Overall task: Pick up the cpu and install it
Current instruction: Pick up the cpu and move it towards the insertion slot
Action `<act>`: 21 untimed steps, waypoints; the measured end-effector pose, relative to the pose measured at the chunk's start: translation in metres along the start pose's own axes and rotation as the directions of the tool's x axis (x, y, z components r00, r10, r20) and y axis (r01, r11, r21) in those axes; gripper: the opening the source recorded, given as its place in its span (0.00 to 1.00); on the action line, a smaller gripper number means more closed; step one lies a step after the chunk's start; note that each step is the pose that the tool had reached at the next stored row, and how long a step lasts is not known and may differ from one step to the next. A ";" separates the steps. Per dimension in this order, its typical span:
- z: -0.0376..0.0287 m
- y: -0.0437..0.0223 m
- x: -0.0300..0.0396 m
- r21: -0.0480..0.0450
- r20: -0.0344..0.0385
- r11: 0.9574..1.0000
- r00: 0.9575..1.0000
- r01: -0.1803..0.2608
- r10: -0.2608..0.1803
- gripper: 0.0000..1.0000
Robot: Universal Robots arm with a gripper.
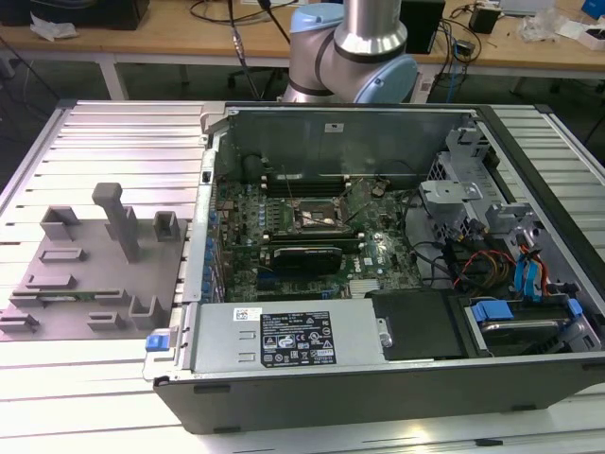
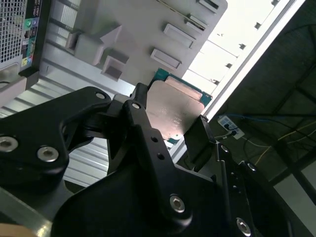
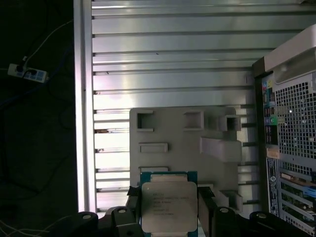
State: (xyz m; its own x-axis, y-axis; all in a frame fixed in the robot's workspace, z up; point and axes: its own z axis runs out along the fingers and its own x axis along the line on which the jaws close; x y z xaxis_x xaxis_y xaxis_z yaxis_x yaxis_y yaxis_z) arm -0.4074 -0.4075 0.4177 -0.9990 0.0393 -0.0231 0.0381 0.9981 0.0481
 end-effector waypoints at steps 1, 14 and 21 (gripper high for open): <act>0.0001 0.0000 -0.0017 0.000 0.000 1.000 1.000 0.000 0.000 0.55; 0.0004 0.0005 -0.0147 0.000 0.000 1.000 1.000 0.000 0.000 0.55; 0.0006 0.0008 -0.0210 0.000 0.000 1.000 1.000 0.000 0.000 0.55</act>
State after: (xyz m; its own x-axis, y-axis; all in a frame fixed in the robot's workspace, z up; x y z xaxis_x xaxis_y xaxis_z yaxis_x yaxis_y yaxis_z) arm -0.3864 -0.4075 0.4177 -0.9990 0.0392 -0.0232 0.0381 0.9981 0.0481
